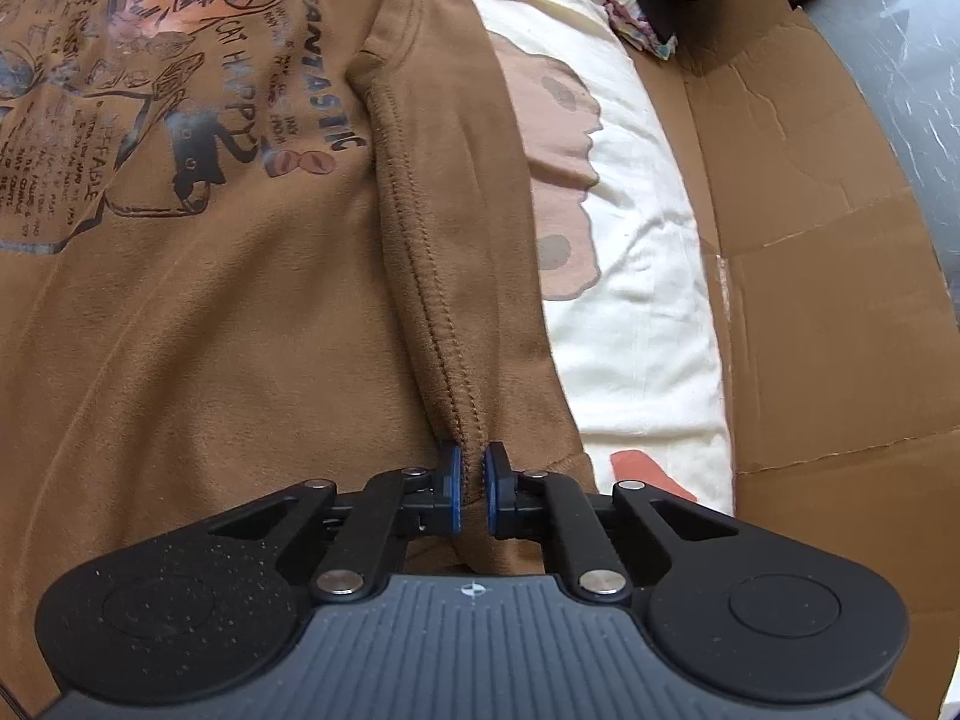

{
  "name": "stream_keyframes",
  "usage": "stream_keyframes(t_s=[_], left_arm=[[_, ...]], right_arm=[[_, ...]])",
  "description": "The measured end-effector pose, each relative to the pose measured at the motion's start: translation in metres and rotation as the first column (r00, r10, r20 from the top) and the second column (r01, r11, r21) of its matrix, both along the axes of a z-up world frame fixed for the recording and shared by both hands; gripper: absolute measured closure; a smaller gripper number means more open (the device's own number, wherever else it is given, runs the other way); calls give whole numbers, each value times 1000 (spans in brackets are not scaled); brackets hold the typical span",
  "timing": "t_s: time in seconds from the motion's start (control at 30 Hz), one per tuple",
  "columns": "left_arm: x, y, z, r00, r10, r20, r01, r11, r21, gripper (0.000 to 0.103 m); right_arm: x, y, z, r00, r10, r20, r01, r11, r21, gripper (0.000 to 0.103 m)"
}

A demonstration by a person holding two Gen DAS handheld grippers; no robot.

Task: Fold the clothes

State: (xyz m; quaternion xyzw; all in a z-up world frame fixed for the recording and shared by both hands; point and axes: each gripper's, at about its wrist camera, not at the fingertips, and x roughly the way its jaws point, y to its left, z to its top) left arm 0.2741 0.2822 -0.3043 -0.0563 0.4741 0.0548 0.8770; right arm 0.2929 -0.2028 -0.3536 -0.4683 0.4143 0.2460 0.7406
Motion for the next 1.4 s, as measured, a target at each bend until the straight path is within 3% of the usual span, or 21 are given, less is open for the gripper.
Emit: stream_keyframes(t_s=[0.13,0.47,0.5,0.57,0.67,0.83,0.97,1.17,1.4], left_arm=[[22,-13,-9,997,-80,-4,80,996,30,65],[46,-53,-39,976,-219,-14,219,973,72,61],[46,-53,-41,976,-216,-10,216,974,75,64],[45,-53,-44,977,-214,-4,213,974,81,95],[44,-55,-47,975,-222,-3,222,971,94,101],[37,-62,-34,969,-246,30,242,965,102,101],[31,-82,-24,952,-303,36,297,946,130,101],[21,-113,-32,933,-359,13,352,922,162,101],[12,-137,-46,925,-379,-10,377,915,146,97]], right_arm=[[5,-6,2,1000,-29,12,29,1000,-3,98],[24,-14,-6,991,-127,30,127,992,-8,98],[26,-14,-6,991,-133,32,134,991,-9,98],[28,-15,-6,988,-152,35,153,988,-4,99],[29,-15,-5,986,-163,35,163,987,2,98],[27,-14,-4,984,-174,41,174,985,8,98],[28,-13,-3,983,-180,43,179,984,15,98],[25,-11,-4,983,-178,41,177,984,17,98],[24,-11,-5,983,-179,38,178,984,22,98]])
